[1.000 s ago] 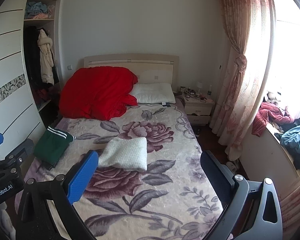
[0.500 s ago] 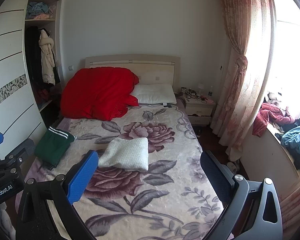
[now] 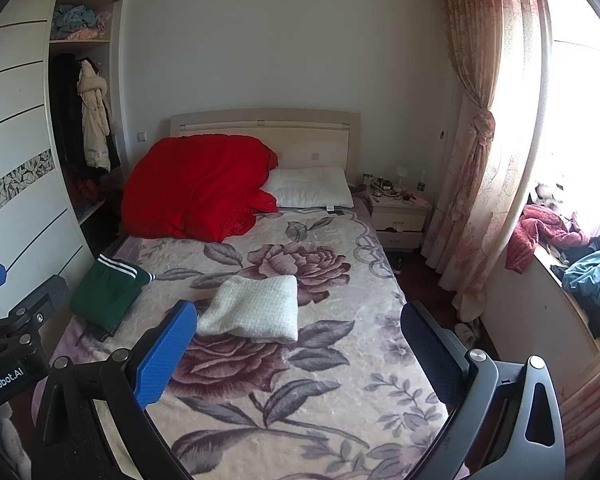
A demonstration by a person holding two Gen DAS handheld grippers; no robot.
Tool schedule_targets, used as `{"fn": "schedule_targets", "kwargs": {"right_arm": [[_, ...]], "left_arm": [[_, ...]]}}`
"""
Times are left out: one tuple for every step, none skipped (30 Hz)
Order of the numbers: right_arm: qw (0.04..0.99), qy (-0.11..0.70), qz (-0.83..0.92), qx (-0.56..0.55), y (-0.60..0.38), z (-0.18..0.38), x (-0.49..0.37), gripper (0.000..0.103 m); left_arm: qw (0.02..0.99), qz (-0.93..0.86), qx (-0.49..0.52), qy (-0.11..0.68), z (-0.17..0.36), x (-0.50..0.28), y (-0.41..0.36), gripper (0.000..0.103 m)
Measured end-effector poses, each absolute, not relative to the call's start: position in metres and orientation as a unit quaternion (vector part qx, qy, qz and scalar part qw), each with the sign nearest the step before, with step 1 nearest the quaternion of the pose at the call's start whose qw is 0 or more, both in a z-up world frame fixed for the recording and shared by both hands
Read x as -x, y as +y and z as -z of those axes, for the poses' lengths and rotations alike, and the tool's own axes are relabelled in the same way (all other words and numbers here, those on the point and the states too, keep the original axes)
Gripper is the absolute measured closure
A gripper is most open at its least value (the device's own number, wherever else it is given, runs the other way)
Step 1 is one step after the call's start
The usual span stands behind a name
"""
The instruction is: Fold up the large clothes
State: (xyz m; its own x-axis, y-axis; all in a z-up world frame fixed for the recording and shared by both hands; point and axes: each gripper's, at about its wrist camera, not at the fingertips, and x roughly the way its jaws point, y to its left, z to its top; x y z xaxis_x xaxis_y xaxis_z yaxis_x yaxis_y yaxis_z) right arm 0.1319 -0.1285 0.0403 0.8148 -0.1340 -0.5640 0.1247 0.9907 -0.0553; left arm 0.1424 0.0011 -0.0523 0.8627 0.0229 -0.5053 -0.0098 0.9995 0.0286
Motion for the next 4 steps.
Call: {"fn": "schedule_targets", "kwargs": {"right_arm": [[0.953,0.296,0.068,0.007,-0.1292,-0.0400,-0.1298,0.000],[0.952,0.297,0.069,0.006,-0.1281,-0.0393,-0.1277,0.000],[0.952,0.298,0.068,0.006,-0.1266,-0.0389,-0.1279,0.000],[0.952,0.298,0.069,0.006,-0.1250,-0.0384,-0.1265,0.000]], "left_arm": [[0.965,-0.009,-0.013,0.261,0.0525,-0.1423,0.0012,0.000],[0.965,-0.009,-0.014,0.260,0.0516,-0.1423,0.0015,0.000],[0.965,-0.007,-0.013,0.261,0.0502,-0.1425,0.0021,0.000],[0.965,-0.005,-0.013,0.261,0.0494,-0.1426,0.0033,0.000]]}}
